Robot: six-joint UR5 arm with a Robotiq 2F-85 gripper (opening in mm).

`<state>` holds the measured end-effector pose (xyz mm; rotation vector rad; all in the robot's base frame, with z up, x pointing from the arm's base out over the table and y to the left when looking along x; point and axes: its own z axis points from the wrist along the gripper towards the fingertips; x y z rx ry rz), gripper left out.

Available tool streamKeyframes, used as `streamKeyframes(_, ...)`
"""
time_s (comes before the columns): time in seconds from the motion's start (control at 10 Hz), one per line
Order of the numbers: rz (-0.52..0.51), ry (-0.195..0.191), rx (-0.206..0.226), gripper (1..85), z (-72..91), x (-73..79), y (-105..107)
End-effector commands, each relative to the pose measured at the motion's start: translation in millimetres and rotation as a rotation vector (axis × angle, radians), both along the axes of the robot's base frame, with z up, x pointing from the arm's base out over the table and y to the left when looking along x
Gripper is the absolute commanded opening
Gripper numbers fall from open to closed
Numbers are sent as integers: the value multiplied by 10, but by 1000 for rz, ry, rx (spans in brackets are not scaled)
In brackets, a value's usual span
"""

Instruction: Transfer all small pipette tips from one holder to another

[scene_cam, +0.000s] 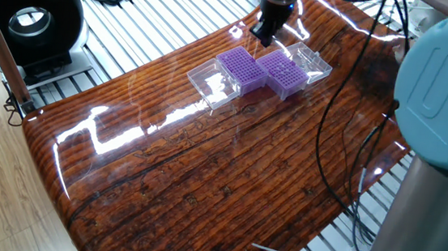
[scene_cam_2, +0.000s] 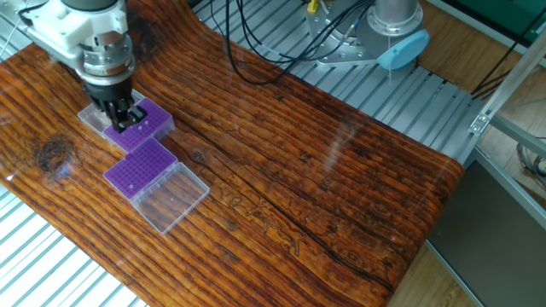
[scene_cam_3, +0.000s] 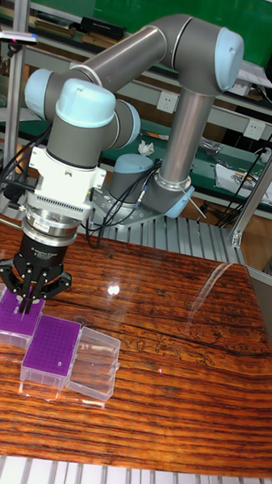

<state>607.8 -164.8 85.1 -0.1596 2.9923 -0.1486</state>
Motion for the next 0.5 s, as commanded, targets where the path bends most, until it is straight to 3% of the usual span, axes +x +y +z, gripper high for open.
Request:
streamKeyframes(0.0, -11, -10, 15, 10, -60, -93, -7)
streamKeyframes(0.4, -11, -19, 14, 10, -124, -139, -23)
